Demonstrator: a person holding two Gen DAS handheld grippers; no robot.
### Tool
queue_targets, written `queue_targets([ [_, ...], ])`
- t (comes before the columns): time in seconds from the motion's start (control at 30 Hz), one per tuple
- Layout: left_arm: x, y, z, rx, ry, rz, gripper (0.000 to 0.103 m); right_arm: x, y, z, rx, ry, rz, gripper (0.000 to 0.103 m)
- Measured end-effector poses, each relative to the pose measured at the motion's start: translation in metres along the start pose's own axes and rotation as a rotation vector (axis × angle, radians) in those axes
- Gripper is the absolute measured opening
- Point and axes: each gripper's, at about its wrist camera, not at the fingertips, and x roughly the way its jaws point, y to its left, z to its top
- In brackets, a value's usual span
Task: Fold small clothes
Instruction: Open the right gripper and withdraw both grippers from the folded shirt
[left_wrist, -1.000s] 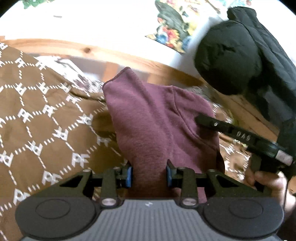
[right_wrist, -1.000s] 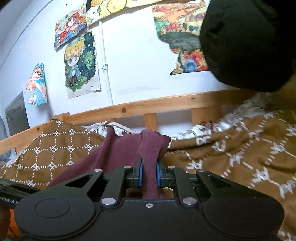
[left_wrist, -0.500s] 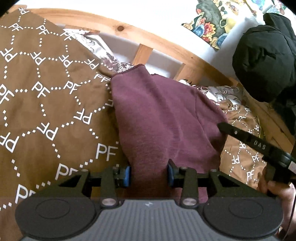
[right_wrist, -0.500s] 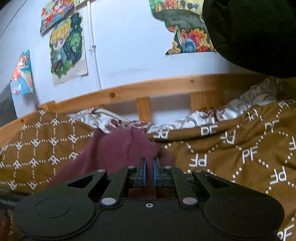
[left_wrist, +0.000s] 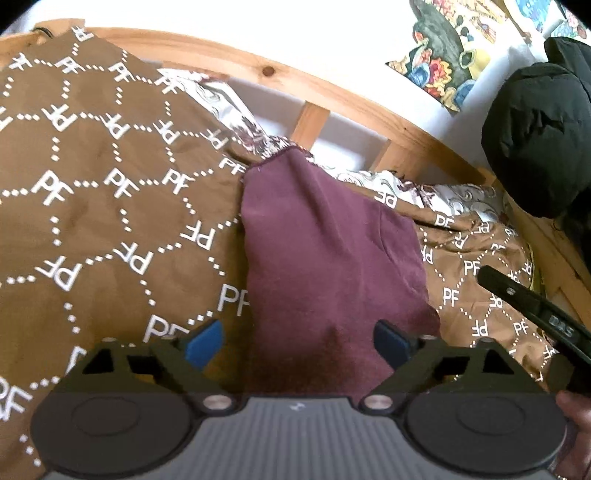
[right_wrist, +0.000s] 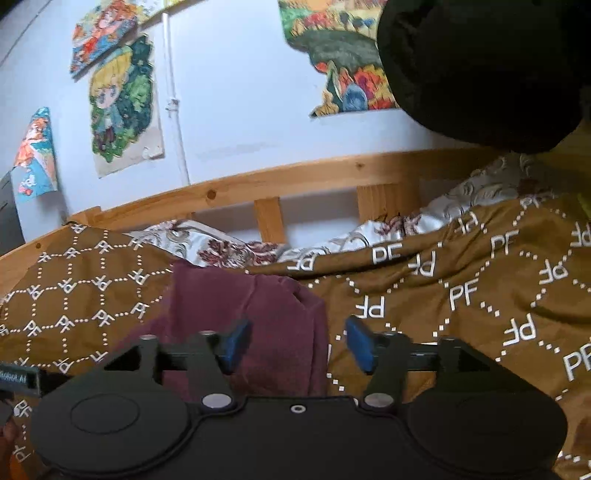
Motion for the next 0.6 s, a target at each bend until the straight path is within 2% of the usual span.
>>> queue_targets([
  [0.1,-0.016,-0.007,0.000,0.013,-0.039,0.037,0.102,-0.016,0.005,0.003,-0.011,-0.033,0.015,0.080],
  [0.17,-0.028,-0.013,0.001,0.038,-0.061,0.054,0.102,-0.027,0.007,0.006,-0.008,-0.056,0.018,0.087],
  [0.23,-0.039,-0.020,0.002,0.064,-0.079,0.070,0.102,-0.038,0.009,0.009,0.005,-0.081,0.022,0.099],
  [0.27,-0.045,-0.023,0.001,0.077,-0.094,0.083,0.102,-0.045,0.010,0.009,0.018,-0.097,0.026,0.102],
  [0.4,-0.065,-0.037,-0.003,0.127,-0.129,0.106,0.102,-0.064,0.013,0.007,0.048,-0.128,0.029,0.102],
  [0.6,-0.092,-0.049,-0.014,0.161,-0.176,0.098,0.102,-0.093,0.018,0.001,0.056,-0.149,0.012,0.102],
])
